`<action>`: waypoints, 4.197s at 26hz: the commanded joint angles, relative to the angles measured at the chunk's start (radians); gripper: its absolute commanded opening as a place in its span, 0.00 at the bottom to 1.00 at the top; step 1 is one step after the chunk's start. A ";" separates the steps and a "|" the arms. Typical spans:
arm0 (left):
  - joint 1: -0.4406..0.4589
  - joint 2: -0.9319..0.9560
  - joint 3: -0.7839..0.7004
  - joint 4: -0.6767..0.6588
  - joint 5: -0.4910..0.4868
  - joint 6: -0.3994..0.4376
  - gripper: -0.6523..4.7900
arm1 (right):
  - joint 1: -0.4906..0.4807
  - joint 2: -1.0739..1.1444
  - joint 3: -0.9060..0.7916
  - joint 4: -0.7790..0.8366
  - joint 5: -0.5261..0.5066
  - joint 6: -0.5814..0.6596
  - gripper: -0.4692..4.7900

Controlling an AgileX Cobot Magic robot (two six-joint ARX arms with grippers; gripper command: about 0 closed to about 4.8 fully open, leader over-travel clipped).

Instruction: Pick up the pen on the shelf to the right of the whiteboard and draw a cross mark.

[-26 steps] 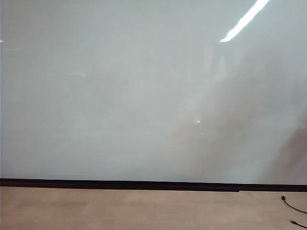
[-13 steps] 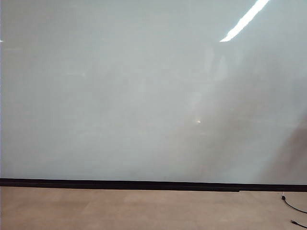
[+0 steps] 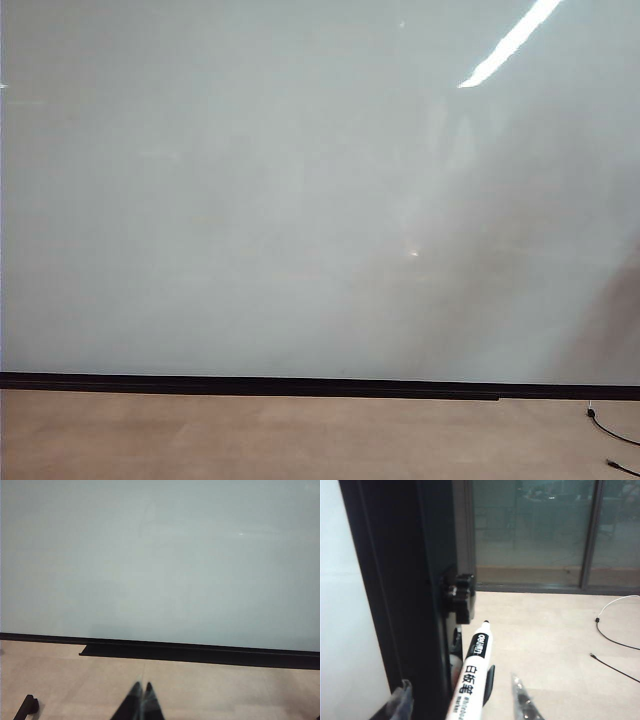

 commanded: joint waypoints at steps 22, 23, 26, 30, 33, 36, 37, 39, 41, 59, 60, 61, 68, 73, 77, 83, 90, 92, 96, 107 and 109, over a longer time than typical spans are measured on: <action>0.000 0.000 0.003 0.005 0.004 0.005 0.11 | 0.003 0.032 0.015 0.012 -0.005 -0.027 0.52; 0.000 0.000 0.003 0.005 0.004 0.005 0.11 | 0.003 0.032 0.015 0.012 -0.005 -0.027 0.52; 0.000 0.000 0.003 0.005 0.004 0.005 0.11 | 0.003 0.032 0.015 0.013 -0.016 -0.026 0.51; 0.000 0.000 0.003 0.005 0.004 0.005 0.11 | 0.003 0.032 0.015 0.014 -0.024 -0.026 0.49; 0.000 0.000 0.003 0.005 0.004 0.005 0.11 | 0.003 0.031 0.015 0.015 -0.024 -0.026 0.49; 0.000 0.000 0.003 0.005 0.004 0.004 0.11 | 0.003 0.031 0.015 0.016 -0.024 -0.026 0.49; 0.000 0.000 0.003 0.005 0.004 0.004 0.11 | 0.003 0.031 0.015 0.016 -0.024 -0.026 0.49; 0.000 0.000 0.003 0.005 0.004 0.005 0.11 | 0.003 0.031 0.015 0.016 -0.024 -0.026 0.49; 0.000 0.000 0.003 0.005 0.004 0.004 0.11 | 0.003 0.031 0.015 0.016 -0.026 -0.026 0.49; 0.000 0.000 0.003 0.005 0.004 0.005 0.11 | 0.000 0.018 0.016 0.017 -0.031 -0.024 0.49; 0.000 0.000 0.003 0.005 0.004 0.004 0.11 | 0.000 0.018 0.016 0.017 -0.030 -0.024 0.48; 0.000 0.000 0.003 0.005 0.004 0.005 0.11 | 0.000 0.018 0.016 0.017 -0.030 -0.024 0.47; 0.000 0.000 0.003 0.005 0.004 0.004 0.11 | 0.000 0.018 0.017 0.017 -0.020 -0.025 0.46; 0.000 0.000 0.003 0.005 0.004 0.004 0.11 | 0.000 0.018 0.018 0.017 -0.019 -0.026 0.20; 0.000 0.000 0.003 0.005 0.004 0.005 0.11 | 0.000 0.018 0.018 0.017 -0.016 -0.026 0.08; 0.000 0.000 0.003 0.005 0.004 0.005 0.11 | 0.000 0.014 0.018 0.017 0.009 -0.028 0.08; 0.000 0.000 0.003 0.005 0.004 0.005 0.11 | -0.001 -0.013 0.018 0.017 0.073 -0.047 0.08; 0.000 0.000 0.003 0.004 0.004 0.005 0.11 | -0.003 -0.013 0.017 0.017 0.095 -0.046 0.08; 0.000 0.000 0.003 0.005 0.004 0.005 0.11 | 0.001 -0.027 -0.005 0.017 0.195 -0.051 0.08; 0.000 0.000 0.003 0.005 0.004 0.004 0.11 | 0.149 -0.391 -0.291 0.010 0.668 0.000 0.08; 0.000 0.000 0.002 0.004 0.003 0.005 0.11 | 0.193 -0.454 -0.348 0.010 0.724 0.000 0.08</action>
